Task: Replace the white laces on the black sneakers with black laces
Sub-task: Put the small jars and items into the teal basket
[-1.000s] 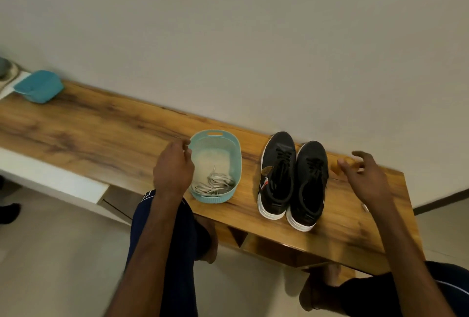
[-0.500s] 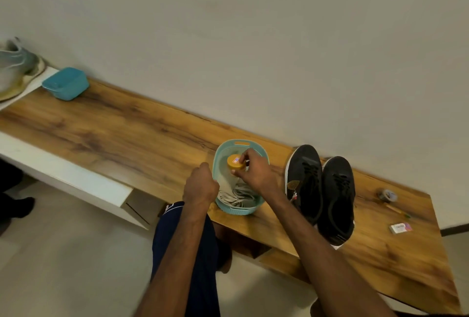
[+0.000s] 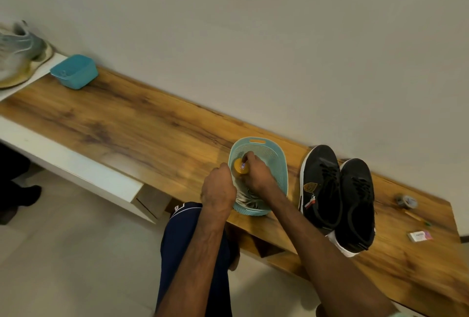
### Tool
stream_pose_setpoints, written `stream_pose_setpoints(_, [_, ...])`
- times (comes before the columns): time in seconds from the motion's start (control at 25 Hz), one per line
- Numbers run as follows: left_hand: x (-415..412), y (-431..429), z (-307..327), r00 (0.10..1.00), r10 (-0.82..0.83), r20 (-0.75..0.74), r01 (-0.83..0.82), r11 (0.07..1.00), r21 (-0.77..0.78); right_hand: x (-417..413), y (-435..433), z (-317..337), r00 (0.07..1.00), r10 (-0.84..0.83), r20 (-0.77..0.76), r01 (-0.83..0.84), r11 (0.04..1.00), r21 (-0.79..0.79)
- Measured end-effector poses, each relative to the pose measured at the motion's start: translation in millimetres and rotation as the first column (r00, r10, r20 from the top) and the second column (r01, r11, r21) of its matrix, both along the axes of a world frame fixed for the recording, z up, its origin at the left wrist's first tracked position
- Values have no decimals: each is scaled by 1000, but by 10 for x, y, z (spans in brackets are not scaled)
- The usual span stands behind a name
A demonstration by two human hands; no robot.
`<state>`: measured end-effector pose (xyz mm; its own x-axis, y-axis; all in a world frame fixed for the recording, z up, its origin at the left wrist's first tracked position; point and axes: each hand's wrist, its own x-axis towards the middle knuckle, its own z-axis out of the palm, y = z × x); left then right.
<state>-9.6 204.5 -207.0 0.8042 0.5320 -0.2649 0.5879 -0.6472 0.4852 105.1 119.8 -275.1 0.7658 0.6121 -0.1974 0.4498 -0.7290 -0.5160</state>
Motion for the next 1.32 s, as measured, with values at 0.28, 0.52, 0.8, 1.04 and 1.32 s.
stream_pose_setpoints(0.28, [-5, -65, 29, 999, -24, -26, 25, 999, 42, 47, -3, 14, 973, 49, 227, -19, 991, -133])
stream_pose_setpoints(0.52, [-4, -137, 88, 999, -1, -52, 5, 996, 87, 30, -38, 146, 983, 42, 180, -20, 993, -118])
stream_pose_setpoints(0.8, [167, -464, 139, 914, -359, 191, 315, 921, 228, 109, -1009, 610, 863, -305, 402, 174, 928, 331])
stream_pose_setpoints(1.04, [335, -1104, 42, 742, -598, 301, 554, 801, 227, 378, -2917, 479, 714, -615, 334, 579, 787, 213])
stream_pose_setpoints(1.32, [465, -1294, -78, 722, -600, 345, 576, 797, 180, 800, -3960, 122, 773, -630, 80, 632, 752, -188])
